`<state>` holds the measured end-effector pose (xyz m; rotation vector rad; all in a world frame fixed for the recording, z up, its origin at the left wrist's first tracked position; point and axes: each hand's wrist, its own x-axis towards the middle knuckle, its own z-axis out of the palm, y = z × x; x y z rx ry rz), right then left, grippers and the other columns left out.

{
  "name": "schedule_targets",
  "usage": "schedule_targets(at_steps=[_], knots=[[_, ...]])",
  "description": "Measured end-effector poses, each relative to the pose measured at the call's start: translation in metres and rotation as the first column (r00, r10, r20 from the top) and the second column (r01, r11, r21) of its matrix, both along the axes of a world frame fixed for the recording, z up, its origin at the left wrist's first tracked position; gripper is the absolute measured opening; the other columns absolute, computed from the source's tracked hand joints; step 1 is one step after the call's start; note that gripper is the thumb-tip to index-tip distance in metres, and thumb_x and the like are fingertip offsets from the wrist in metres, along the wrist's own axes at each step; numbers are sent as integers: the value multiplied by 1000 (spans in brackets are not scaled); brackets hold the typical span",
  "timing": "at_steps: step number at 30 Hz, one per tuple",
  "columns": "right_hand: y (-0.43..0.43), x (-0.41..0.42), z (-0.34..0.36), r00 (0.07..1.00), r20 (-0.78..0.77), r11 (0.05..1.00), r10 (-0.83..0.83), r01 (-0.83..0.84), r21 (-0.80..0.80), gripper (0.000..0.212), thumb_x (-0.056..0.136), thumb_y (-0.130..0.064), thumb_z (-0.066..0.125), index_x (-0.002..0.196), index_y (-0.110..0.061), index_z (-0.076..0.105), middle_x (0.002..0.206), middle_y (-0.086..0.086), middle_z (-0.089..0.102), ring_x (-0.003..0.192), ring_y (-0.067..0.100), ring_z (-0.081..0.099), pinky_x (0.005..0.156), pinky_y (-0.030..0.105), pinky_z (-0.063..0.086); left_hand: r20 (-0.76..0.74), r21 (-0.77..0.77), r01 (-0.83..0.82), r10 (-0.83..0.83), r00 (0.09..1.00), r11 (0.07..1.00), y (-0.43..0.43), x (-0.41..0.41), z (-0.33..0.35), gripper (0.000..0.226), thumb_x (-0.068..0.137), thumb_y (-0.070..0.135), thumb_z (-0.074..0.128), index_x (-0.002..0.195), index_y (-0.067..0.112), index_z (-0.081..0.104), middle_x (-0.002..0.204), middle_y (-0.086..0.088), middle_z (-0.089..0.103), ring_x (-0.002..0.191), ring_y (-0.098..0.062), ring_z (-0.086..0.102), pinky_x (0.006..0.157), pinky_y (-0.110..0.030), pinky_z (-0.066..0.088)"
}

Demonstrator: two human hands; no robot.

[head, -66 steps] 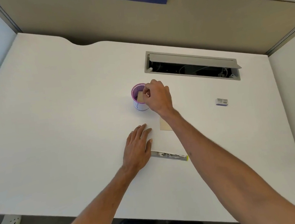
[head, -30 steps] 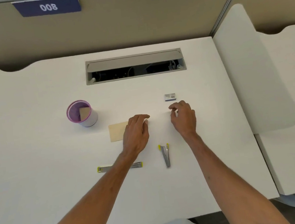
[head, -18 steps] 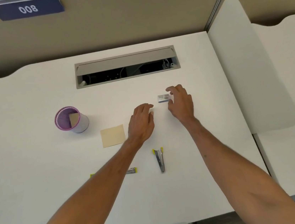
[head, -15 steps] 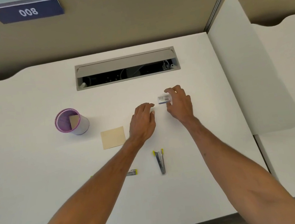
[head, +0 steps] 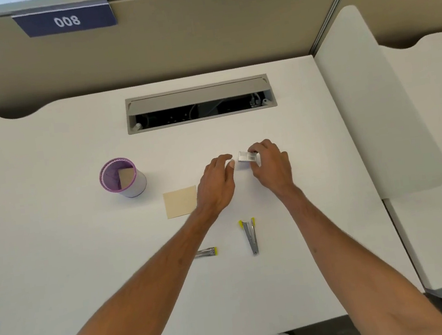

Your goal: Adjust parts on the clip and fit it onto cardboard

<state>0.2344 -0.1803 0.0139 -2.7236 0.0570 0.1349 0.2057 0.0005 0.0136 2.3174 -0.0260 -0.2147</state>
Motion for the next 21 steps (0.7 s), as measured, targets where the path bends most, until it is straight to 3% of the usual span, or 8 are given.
schedule_targets(at_steps=[8, 13, 17, 21], knots=[[58, -66, 16, 994, 109, 997, 1, -10, 81, 26, 97, -21, 72, 122, -25, 69, 119, -5, 62, 112, 22, 62, 89, 42, 43, -74, -176, -190, 179, 981, 966, 39, -34, 12, 30, 112, 35, 58, 135, 16, 60, 136, 2, 73, 129, -19, 67, 104, -39, 52], [96, -97, 24, 994, 112, 990, 11, -26, 135, 24, 97, -23, 73, 121, -26, 69, 118, -7, 62, 113, 20, 62, 89, 41, 43, -270, -292, -371, 296, 916, 882, 73, -59, 21, 34, 102, 47, 73, 119, 19, 62, 105, 3, 81, 100, -21, 74, 80, -35, 55], [121, -115, 30, 992, 118, 991, 46, -60, 123, 26, 96, -22, 73, 122, -27, 70, 119, -9, 62, 112, 18, 62, 88, 39, 41, -319, -377, -433, 324, 891, 819, 102, -79, 24, 34, 100, 43, 78, 110, 12, 67, 97, -3, 83, 99, -24, 79, 94, -50, 63], [144, -130, 34, 989, 124, 988, 75, -91, 128, 29, 95, -20, 73, 124, -26, 70, 120, -7, 62, 115, 20, 62, 89, 42, 44, -350, -437, -467, 332, 876, 769, 124, -97, 24, 35, 99, 38, 82, 105, 6, 70, 92, -9, 84, 93, -23, 83, 86, -50, 69]])
